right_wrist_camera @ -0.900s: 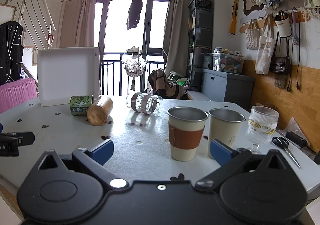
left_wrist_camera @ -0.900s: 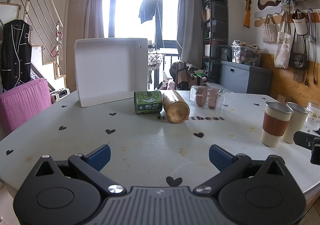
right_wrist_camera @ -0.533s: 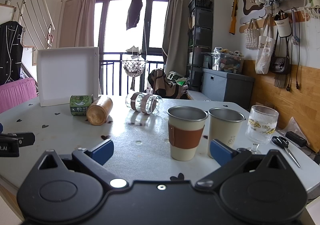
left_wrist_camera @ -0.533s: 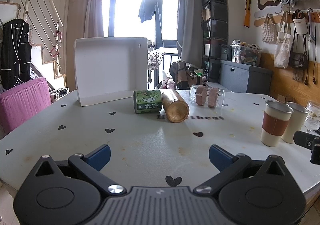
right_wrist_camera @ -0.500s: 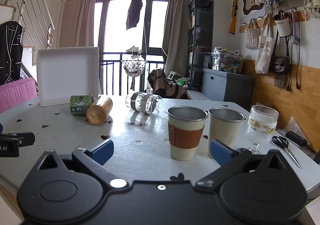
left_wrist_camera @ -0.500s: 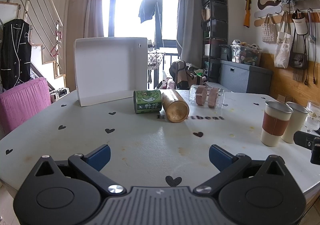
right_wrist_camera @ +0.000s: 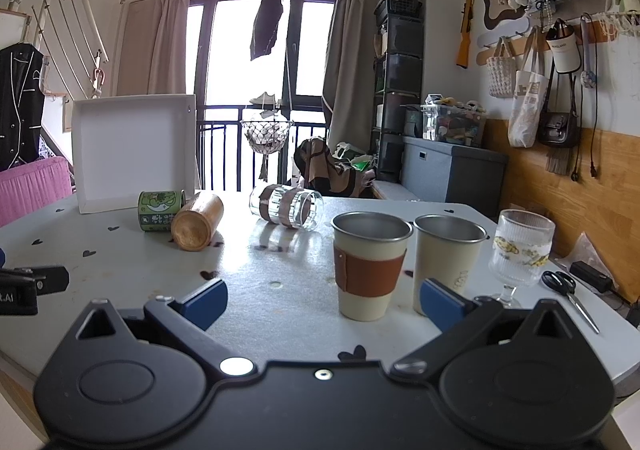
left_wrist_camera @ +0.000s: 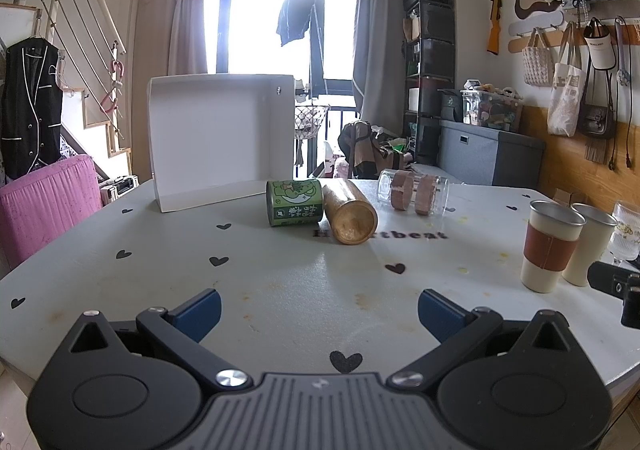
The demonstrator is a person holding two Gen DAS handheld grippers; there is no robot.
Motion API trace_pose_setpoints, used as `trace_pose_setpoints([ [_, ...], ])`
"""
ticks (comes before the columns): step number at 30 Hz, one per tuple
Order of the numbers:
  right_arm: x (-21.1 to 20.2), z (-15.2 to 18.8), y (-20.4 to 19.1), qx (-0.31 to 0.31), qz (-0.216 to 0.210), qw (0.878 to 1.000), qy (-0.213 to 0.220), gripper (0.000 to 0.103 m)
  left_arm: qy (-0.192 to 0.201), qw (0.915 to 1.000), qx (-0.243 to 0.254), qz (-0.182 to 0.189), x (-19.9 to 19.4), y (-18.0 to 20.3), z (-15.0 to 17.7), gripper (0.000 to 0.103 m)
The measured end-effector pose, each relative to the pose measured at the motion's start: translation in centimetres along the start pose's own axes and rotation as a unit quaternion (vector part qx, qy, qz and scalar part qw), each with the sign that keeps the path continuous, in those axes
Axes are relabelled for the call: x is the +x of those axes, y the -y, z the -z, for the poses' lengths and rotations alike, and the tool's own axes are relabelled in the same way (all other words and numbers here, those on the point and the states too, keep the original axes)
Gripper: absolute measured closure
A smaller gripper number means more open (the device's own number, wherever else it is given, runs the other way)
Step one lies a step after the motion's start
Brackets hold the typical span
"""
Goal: Flip cup upright
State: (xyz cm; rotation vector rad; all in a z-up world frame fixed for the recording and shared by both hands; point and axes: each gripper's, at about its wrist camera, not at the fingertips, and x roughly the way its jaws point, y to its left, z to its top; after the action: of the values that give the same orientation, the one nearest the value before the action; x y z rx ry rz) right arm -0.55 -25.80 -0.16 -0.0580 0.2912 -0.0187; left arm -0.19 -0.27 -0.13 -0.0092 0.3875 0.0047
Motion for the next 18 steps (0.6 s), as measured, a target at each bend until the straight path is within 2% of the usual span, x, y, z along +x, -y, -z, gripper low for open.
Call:
trace_pose_setpoints([
  [11,0.1,0.0,-0.1,0.000,0.000,1.000,0.000,0.000,-0.001,1.0000,0.000,0.001,0.0,0.1,0.1,0.000],
  [18,0.1,0.1,0.2,0.002,-0.002,1.000,0.000,0.000,-0.005,1.0000,0.000,0.000,1.6,0.7,0.1,0.000],
])
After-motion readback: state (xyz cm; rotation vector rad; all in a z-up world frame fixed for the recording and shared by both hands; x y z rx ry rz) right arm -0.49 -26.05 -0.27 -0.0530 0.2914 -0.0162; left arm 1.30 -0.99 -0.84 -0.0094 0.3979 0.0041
